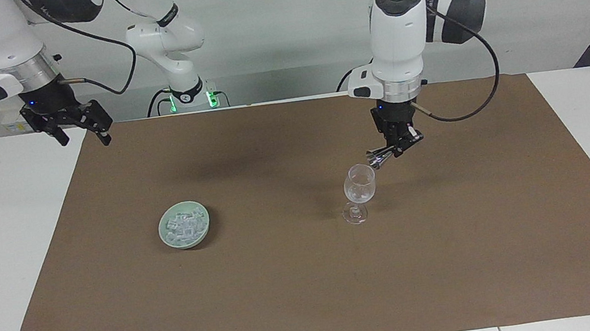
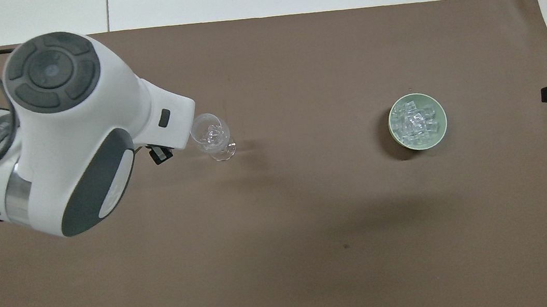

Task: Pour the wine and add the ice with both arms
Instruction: 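Carry the jigger cup back to its spot with the left gripper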

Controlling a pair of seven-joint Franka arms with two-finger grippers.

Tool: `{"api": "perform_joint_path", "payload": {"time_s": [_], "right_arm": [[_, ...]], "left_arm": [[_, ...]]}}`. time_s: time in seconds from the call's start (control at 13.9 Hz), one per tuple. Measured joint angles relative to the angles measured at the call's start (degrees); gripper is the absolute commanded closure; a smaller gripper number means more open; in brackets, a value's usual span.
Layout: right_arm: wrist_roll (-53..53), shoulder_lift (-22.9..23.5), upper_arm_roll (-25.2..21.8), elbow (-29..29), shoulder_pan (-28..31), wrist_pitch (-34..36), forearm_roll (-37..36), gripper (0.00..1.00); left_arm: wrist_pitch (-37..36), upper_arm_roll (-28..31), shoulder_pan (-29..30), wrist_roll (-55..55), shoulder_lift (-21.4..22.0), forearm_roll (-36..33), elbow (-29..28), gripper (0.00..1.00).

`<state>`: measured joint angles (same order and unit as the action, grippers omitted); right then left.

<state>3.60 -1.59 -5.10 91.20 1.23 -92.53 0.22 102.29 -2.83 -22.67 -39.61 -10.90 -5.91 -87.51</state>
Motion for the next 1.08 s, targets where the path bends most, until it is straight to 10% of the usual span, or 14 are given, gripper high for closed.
{"api": "perform_joint_path", "payload": {"time_s": [1.08], "right_arm": [[0.0, 0.0, 0.3, 0.0, -1.0, 0.0, 0.0, 0.0]], "left_arm": [[-5.8, 1.2, 27.3, -41.3, -4.4, 48.6, 0.1, 1.0]]}}
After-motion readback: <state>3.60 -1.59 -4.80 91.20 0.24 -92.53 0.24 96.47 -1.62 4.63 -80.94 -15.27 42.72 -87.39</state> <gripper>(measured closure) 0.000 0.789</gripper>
